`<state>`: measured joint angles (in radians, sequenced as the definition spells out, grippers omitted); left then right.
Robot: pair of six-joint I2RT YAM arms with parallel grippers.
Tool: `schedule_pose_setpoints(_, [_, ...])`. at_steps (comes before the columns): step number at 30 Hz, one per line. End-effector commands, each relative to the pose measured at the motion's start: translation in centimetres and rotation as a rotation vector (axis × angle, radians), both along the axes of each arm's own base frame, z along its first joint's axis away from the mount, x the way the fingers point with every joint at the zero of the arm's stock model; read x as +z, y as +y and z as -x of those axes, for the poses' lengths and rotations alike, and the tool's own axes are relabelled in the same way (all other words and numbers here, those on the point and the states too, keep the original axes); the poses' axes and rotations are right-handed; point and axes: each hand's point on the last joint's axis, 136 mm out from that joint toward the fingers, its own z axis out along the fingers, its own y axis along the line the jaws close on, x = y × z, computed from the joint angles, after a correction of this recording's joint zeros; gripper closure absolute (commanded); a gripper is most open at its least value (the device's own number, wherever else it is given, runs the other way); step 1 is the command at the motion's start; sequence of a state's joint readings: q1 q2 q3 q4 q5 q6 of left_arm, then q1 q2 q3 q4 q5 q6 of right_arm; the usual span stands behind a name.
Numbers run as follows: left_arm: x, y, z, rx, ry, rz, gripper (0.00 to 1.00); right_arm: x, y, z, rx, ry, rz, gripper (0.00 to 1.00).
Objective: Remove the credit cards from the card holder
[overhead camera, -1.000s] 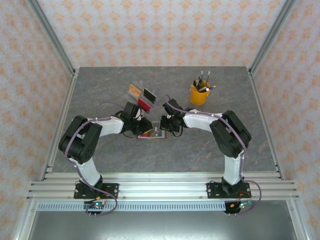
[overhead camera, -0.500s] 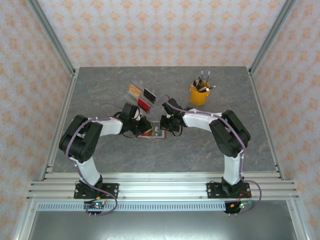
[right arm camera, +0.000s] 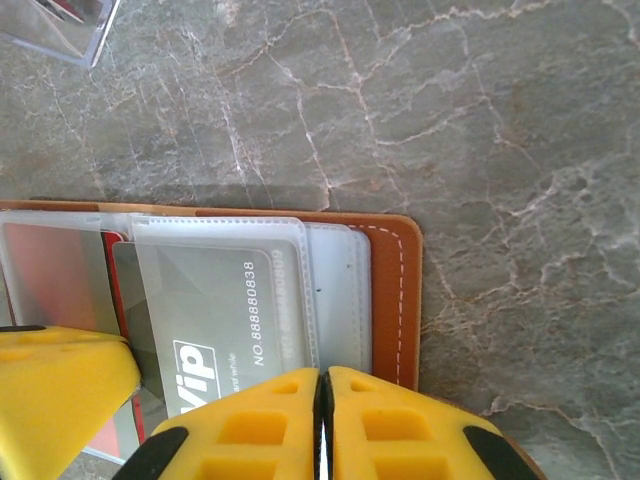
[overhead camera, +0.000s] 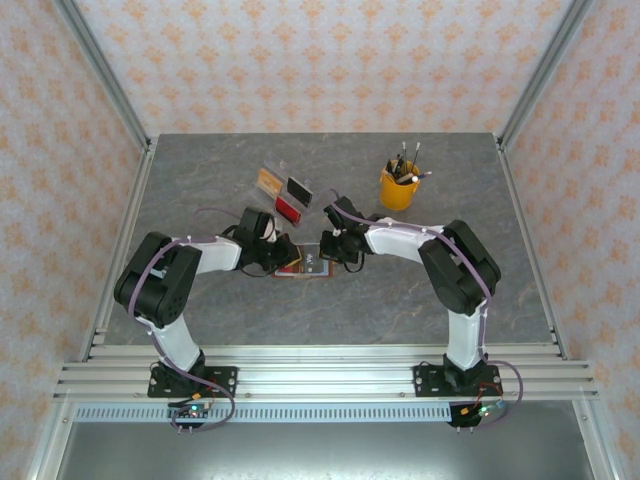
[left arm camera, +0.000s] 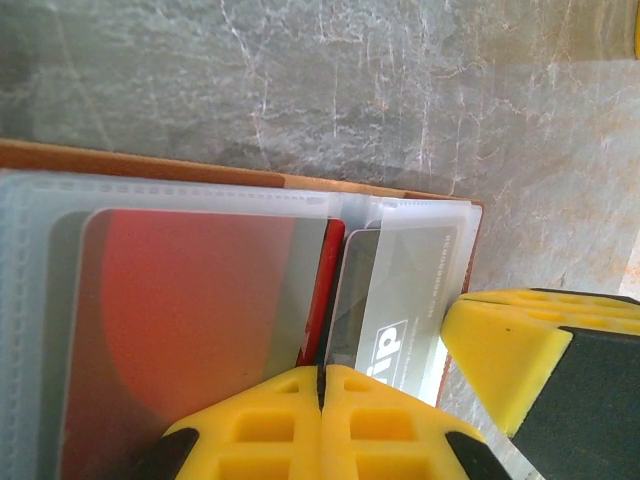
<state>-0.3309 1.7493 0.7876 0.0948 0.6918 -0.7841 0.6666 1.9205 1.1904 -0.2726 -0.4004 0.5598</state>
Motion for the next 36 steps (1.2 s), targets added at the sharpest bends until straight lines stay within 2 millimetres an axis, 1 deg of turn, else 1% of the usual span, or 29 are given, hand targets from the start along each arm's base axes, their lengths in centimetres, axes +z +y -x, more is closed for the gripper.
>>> schedule_pose_setpoints(1, [-1.2, 1.7, 1.1, 0.02, 0.039, -0.065, 1.0, 0.4, -0.9, 0.7, 0.008, -0.002, 0.021, 0.88])
schedule_pose_setpoints(5, [-0.9, 1.9, 1.0, 0.024, 0.033, -0.068, 1.0, 1.7, -0.3, 0.6, 0.028, -0.028, -0.024, 0.87])
schedule_pose_setpoints(10, [0.0, 1.8, 1.0, 0.017, 0.011, -0.062, 1.0, 3.4, 1.1, 0.6, 0.073, -0.06, -0.117, 0.85])
schedule_pose_setpoints(13, [0.5, 1.8, 1.0, 0.013, 0.003, -0.06, 1.0, 3.6, 1.4, 0.6, 0.08, -0.056, -0.128, 0.84])
schedule_pose_setpoints(16, [0.7, 1.8, 1.0, 0.01, -0.002, -0.063, 1.0, 3.4, 1.6, 0.5, 0.086, -0.051, -0.13, 0.84])
schedule_pose_setpoints(20, [1.1, 1.9, 1.1, 0.006, -0.007, -0.07, 1.0, 3.1, 2.4, 0.5, 0.101, -0.03, -0.14, 0.84])
schedule_pose_setpoints(24, [1.4, 2.2, 1.2, 0.005, -0.014, -0.087, 1.0, 2.1, 3.0, 0.5, 0.106, 0.003, -0.125, 0.83])
schedule_pose_setpoints(27, [1.6, 2.4, 1.2, 0.004, -0.017, -0.098, 1.0, 1.1, 3.1, 0.4, 0.1, 0.024, -0.108, 0.84])
schedule_pose_setpoints(30, [1.7, 2.3, 1.2, 0.002, -0.021, -0.099, 1.0, 0.5, 3.0, 0.4, 0.097, 0.036, -0.1, 0.84])
schedule_pose_setpoints(36, [1.3, 2.1, 1.0, 0.006, -0.013, -0.085, 1.0, -0.6, 3.3, 0.8, 0.104, 0.071, -0.101, 0.84])
